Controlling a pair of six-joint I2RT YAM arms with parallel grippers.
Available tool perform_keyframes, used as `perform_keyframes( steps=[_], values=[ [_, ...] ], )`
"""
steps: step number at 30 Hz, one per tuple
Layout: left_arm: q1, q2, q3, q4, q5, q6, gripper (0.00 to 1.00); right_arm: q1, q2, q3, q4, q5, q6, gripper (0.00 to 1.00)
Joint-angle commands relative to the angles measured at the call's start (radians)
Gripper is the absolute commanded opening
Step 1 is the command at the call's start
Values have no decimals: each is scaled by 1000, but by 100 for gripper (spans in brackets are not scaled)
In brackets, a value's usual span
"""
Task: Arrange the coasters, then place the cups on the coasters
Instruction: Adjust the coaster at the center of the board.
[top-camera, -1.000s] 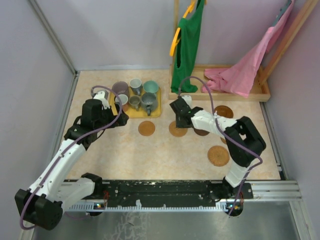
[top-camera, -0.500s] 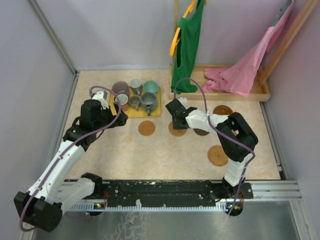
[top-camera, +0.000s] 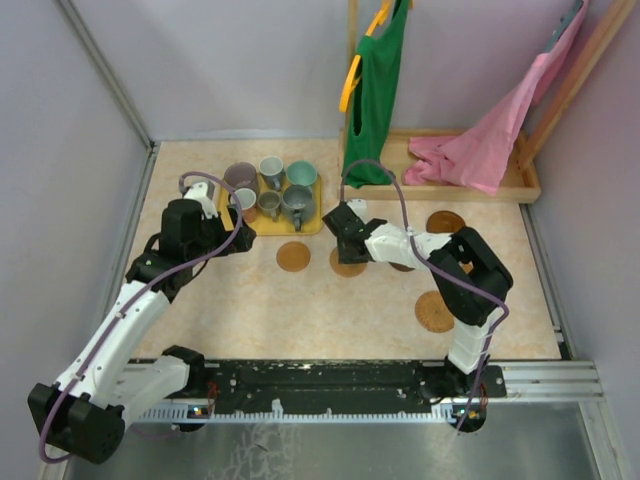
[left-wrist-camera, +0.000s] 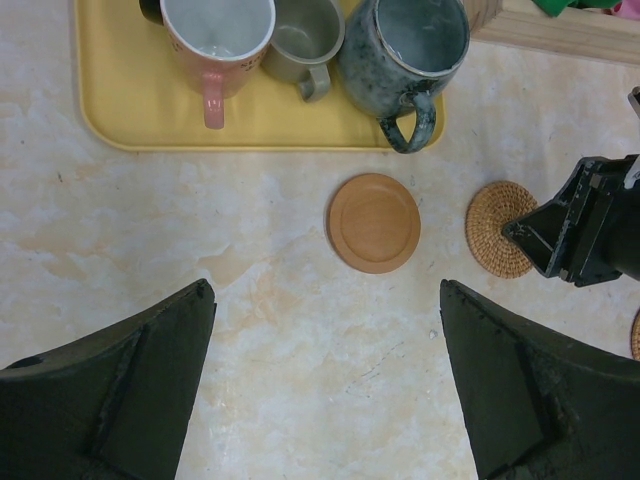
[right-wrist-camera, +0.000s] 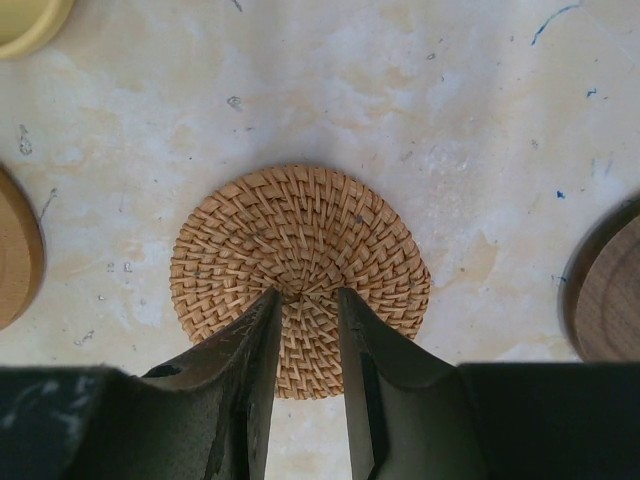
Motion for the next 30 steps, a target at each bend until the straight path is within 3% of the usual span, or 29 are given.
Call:
perform_keyframes(
  steps=[1,15,30],
  values=[
    [5,-7,-9,-2,-1,6,98,23,-1,-11,-4,8,32,31],
    [5,-15,-1,-4,5,9,98,-48,-166,47,-50,143,-41,32],
    [4,6,-29,26,62,15,98,-101,-542,-273,-264,176,97,32]
  ],
)
